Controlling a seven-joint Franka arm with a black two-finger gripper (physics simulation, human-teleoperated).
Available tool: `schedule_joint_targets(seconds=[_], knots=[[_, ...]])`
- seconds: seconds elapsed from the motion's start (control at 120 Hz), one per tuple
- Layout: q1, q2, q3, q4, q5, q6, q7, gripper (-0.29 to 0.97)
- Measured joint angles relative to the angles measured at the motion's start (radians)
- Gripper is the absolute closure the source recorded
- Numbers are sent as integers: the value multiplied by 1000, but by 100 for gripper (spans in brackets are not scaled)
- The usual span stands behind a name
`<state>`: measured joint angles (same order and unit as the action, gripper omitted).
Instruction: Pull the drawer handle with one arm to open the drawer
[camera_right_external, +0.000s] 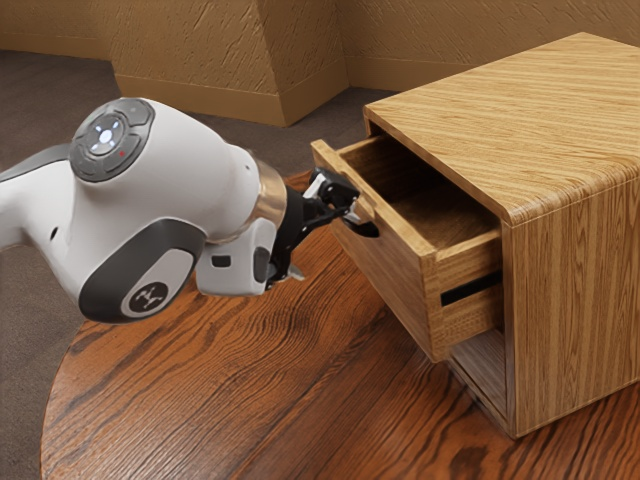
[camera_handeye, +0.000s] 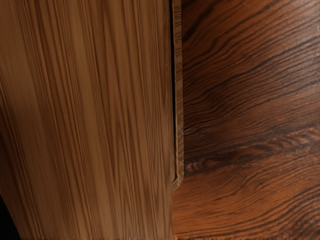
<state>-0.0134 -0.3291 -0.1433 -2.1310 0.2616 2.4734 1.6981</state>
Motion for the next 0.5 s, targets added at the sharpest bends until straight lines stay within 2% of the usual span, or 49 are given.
schedule_joint_targets(seconds=[0.158, 0.242, 0.5], knots=[[15, -38, 0, -25, 1, -12, 1, 3], [21, -50, 0, -39, 0, -18, 1, -1], [45, -113, 0, -97, -1, -28, 3, 1]])
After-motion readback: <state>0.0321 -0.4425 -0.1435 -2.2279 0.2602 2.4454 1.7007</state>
